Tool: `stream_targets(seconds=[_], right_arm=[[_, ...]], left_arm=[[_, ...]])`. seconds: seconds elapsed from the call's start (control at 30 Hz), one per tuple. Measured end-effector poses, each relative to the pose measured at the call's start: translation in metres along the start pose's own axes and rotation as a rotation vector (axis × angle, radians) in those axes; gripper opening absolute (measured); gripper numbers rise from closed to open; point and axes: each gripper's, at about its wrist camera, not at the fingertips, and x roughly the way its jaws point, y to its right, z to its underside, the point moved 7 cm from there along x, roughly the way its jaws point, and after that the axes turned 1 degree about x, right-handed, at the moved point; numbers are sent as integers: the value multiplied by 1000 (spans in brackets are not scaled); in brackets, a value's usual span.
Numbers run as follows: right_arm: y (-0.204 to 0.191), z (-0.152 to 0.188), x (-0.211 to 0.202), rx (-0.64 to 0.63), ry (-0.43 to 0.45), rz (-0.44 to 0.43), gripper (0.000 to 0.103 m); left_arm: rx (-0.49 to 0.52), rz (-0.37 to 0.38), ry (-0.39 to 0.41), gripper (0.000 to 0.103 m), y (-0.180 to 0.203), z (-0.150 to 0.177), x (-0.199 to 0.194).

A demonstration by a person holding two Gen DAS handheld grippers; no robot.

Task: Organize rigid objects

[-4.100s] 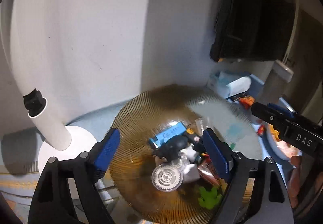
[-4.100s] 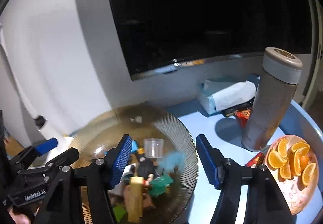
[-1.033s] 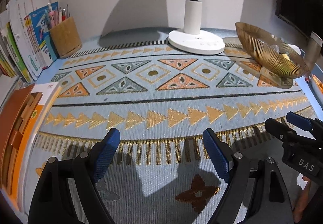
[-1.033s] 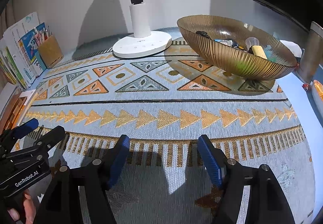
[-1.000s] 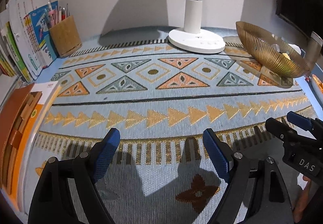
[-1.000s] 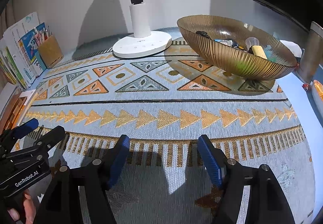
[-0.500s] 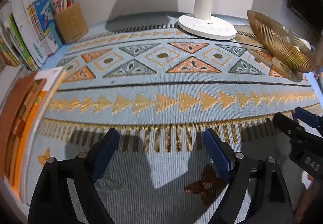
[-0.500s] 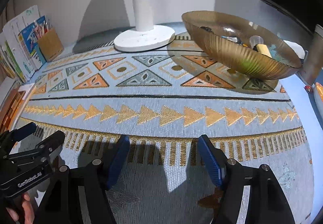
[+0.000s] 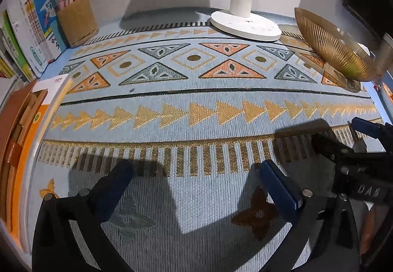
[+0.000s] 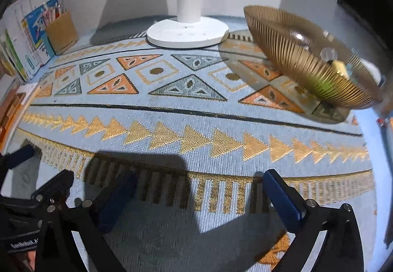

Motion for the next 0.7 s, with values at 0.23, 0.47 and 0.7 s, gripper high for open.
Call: stream_targets(seconds=[0.23, 0.47, 0.7], right_arm=[[-2, 0, -3, -63, 13, -1, 103], [2, 4, -5, 6, 37, 10, 103], [4, -2, -2, 27, 41, 22, 103]], left_arm=[[-3, -1, 12, 103, 0, 0, -1], [-12, -2, 11, 103, -1, -9, 6], [-12, 1, 11, 103, 0, -23, 16]])
